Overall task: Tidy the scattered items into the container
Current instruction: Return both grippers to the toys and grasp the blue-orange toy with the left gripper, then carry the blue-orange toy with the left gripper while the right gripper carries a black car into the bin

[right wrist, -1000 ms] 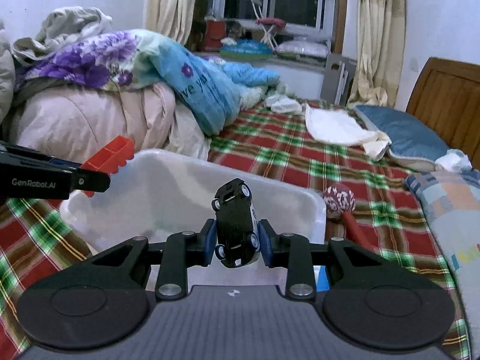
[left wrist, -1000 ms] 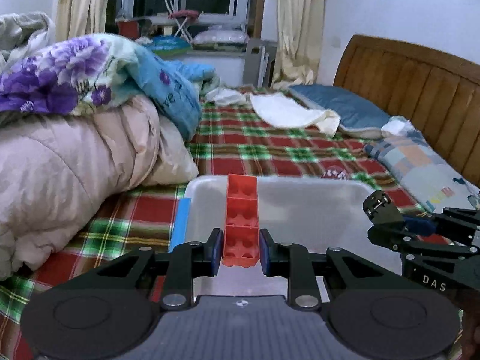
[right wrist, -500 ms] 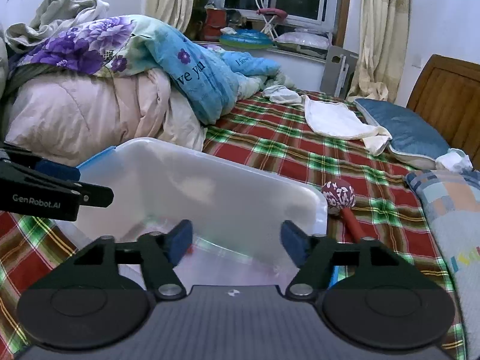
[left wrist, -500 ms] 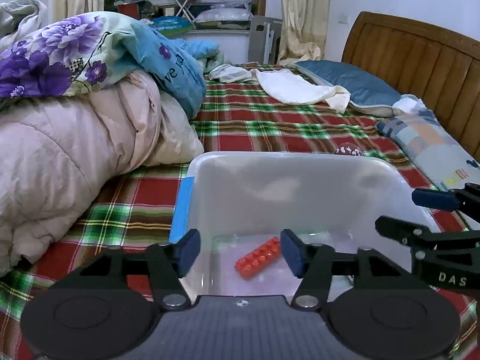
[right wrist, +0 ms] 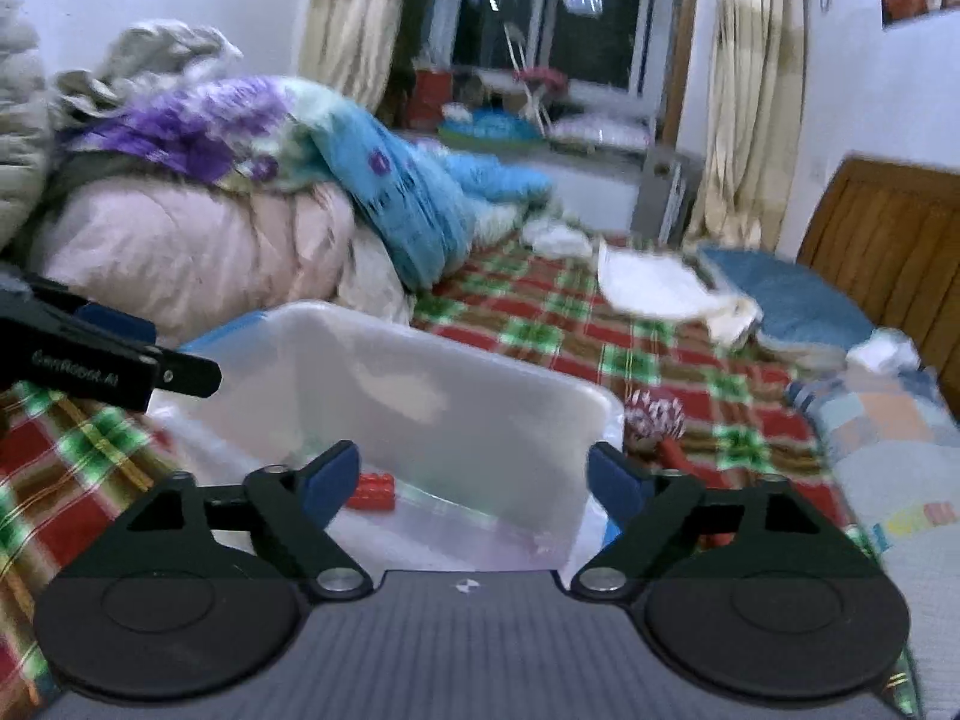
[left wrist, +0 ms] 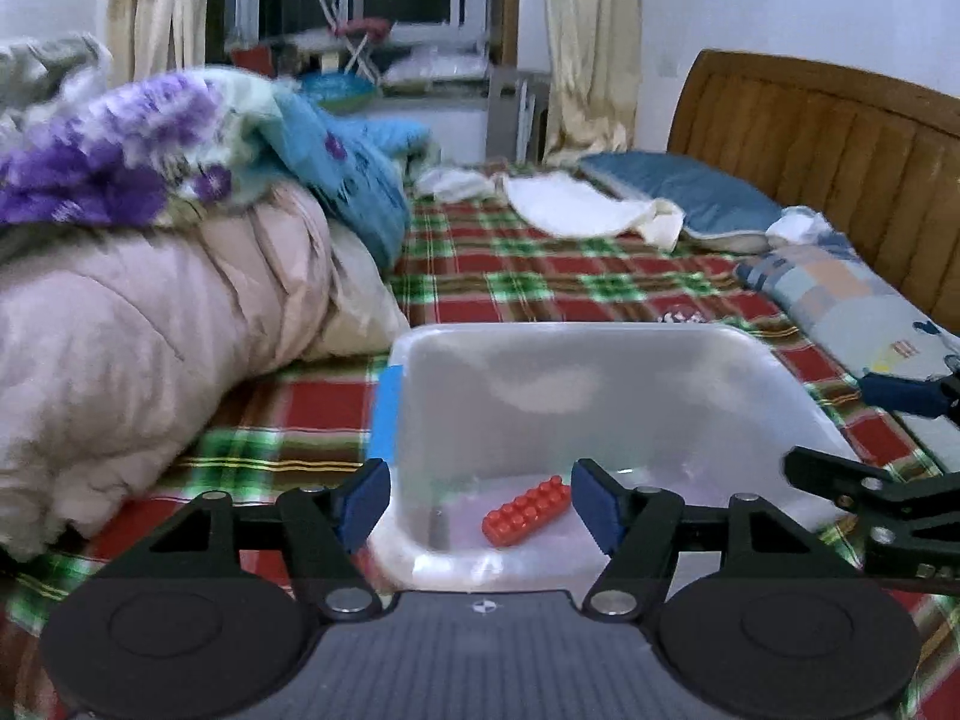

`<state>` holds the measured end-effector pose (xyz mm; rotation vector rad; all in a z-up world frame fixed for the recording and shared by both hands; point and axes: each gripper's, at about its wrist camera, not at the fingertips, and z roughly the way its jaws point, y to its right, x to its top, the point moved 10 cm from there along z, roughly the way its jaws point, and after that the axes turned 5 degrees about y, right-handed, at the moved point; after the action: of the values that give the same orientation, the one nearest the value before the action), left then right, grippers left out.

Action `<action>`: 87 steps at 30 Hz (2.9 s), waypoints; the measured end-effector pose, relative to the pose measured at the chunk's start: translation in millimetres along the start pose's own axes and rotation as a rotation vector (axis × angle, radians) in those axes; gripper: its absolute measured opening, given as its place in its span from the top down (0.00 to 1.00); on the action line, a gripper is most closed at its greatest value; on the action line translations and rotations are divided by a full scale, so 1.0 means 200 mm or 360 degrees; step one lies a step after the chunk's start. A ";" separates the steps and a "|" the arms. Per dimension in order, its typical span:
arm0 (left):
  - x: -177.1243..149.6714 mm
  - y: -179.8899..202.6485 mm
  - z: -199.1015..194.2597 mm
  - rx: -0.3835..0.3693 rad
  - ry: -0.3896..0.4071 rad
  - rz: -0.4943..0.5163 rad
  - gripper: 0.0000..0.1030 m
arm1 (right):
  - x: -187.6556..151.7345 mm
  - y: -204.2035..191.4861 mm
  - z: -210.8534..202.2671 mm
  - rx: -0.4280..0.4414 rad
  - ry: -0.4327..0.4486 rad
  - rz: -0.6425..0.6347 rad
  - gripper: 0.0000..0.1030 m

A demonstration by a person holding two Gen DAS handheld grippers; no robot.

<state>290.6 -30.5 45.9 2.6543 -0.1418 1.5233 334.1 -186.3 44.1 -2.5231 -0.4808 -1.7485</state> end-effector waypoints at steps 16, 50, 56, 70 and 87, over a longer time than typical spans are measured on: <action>-0.75 -0.04 -0.38 -0.0019 -0.0173 0.0013 0.31 | -0.59 -0.35 -0.43 0.0101 -0.0201 0.0008 0.00; -1.08 0.04 -0.32 -0.0050 -0.0219 0.0082 0.62 | -0.91 -0.41 -0.37 0.0065 -0.0366 0.0252 0.37; -1.09 0.04 -0.32 -0.0045 -0.0224 0.0083 0.61 | -0.91 -0.41 -0.36 0.0066 -0.0379 0.0297 0.37; -1.08 0.03 -0.32 -0.0087 -0.0217 0.0027 0.72 | -0.89 -0.46 -0.38 0.0183 -0.0375 0.0348 0.67; -0.99 0.01 -0.39 -0.0075 -0.0142 0.0004 0.72 | -0.80 -0.43 -0.44 0.0152 -0.0244 0.0299 0.68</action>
<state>124.3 -15.0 -86.7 2.6864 -0.1843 1.3849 180.0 -160.0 -82.3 -2.5524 -0.3122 -1.4416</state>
